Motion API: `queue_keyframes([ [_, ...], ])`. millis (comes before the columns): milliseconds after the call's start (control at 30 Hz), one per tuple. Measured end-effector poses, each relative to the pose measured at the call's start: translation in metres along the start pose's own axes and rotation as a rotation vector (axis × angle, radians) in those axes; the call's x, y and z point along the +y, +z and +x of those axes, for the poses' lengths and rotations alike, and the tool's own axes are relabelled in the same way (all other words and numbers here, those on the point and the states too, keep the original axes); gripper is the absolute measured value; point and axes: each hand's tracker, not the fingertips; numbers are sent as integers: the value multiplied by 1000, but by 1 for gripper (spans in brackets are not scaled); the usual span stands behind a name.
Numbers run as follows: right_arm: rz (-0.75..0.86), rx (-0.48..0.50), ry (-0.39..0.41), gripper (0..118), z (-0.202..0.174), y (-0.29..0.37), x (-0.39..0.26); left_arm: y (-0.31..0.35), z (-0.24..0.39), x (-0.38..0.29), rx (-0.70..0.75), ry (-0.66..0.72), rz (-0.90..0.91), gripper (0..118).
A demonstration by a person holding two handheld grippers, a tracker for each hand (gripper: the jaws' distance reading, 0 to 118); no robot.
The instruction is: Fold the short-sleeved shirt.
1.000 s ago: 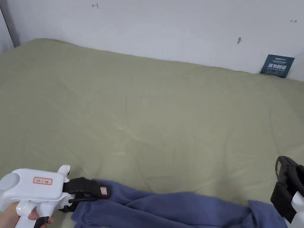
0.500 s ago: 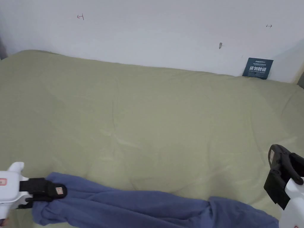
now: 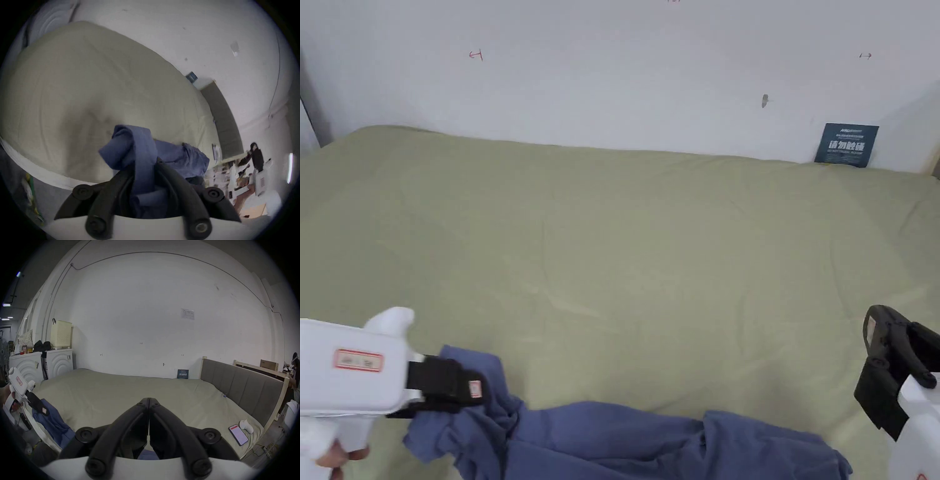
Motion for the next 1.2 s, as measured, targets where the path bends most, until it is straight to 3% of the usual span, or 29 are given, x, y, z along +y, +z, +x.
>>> queue_keyframes([
  [167,-12,-14,-8,3,10,6,-4,-65,68,-11,122,-123,-90,8],
  [333,-18,-44,-15,3,21,11,-6,-146,103,-31,101,-170,-177,10],
  [367,-24,-50,-19,3,24,11,-6,-161,107,-37,99,-203,-203,27],
  [400,-28,-55,-22,3,27,12,-7,-173,113,-44,91,-200,-206,86],
  [433,-29,-59,-23,3,29,12,-8,-182,112,-46,51,-192,-207,118],
  [500,-42,-71,-23,3,33,12,-9,-191,110,-47,-46,-122,-220,109],
  [667,-54,-75,-24,3,37,11,-11,-138,98,-39,-103,-70,-102,107],
  [700,-54,-72,-32,3,36,10,-12,-124,92,-36,-119,-72,-80,97],
  [733,-56,-68,-39,3,35,8,-13,-113,85,-35,-129,-74,-52,76],
  [800,-67,-53,-45,3,32,4,-15,-106,73,-35,-88,-87,-36,0],
  [933,-82,-35,-45,3,25,1,-19,-120,52,-39,-133,-42,-88,0],
  [1067,-100,-23,-44,3,22,-1,-22,-174,70,-59,-167,-69,-196,0],
  [1200,-114,-29,-35,3,22,2,-23,-230,80,-81,-297,0,-282,0],
])
